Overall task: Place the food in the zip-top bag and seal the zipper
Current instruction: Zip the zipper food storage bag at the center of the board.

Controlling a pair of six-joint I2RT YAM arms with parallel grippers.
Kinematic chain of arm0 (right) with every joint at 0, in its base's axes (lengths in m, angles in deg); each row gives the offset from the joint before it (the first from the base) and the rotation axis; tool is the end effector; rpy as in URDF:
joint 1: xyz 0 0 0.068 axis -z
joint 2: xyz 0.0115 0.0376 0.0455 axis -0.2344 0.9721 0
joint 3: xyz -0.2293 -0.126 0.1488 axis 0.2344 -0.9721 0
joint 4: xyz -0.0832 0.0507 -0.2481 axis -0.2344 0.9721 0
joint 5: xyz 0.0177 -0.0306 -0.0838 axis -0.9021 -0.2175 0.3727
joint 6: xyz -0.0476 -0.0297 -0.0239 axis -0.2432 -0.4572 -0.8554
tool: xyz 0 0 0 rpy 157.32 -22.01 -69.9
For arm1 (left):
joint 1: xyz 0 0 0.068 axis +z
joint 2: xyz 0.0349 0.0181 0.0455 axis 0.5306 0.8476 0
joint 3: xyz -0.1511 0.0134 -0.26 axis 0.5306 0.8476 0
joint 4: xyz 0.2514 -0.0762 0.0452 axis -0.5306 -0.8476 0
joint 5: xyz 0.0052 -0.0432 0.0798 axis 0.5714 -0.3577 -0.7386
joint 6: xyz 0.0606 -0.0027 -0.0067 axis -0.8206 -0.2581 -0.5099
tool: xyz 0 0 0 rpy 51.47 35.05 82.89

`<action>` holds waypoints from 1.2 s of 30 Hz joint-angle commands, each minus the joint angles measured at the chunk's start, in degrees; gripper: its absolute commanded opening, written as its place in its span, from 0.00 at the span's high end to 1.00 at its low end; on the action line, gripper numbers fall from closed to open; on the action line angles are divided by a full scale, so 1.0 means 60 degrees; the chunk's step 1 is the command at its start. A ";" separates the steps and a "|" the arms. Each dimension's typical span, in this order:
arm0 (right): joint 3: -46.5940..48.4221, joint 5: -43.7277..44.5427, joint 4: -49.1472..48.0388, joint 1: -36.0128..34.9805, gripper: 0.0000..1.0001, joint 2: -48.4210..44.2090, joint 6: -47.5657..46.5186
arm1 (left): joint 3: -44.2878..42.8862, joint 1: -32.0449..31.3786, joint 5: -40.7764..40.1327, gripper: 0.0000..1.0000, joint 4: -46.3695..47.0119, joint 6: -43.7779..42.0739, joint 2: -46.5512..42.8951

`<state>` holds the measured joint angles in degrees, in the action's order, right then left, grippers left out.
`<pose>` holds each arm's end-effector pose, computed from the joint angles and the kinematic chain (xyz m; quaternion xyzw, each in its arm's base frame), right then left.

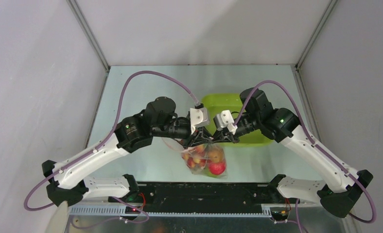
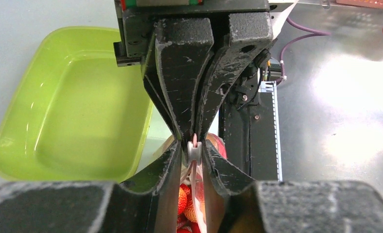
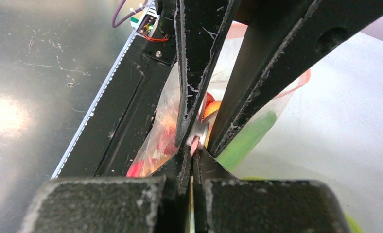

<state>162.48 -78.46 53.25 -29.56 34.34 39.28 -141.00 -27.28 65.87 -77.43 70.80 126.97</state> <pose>0.1297 0.1730 0.4177 -0.7121 0.4033 0.3994 0.4132 0.1039 -0.2130 0.4418 0.5489 0.6010 -0.3997 0.4216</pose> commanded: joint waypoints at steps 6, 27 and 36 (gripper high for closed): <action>0.0396 -0.0139 -0.0059 -0.0073 1.00 -0.0131 -0.0077 | -0.0064 0.0059 0.0412 0.92 0.0199 -0.0337 0.0037; 0.0386 0.0037 0.0205 0.0362 1.00 -0.0597 -0.0195 | 0.1720 0.0059 -0.1761 1.00 -0.0552 -0.1158 -0.1818; 0.0388 0.0318 0.0314 0.0866 1.00 -0.0870 -0.0191 | 0.1844 0.0059 -0.3281 1.00 -0.1195 -0.0454 -0.2512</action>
<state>162.48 -76.01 53.75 -26.28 31.87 38.86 -130.16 -27.22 54.05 -77.45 66.21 114.76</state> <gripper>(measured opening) 0.009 0.038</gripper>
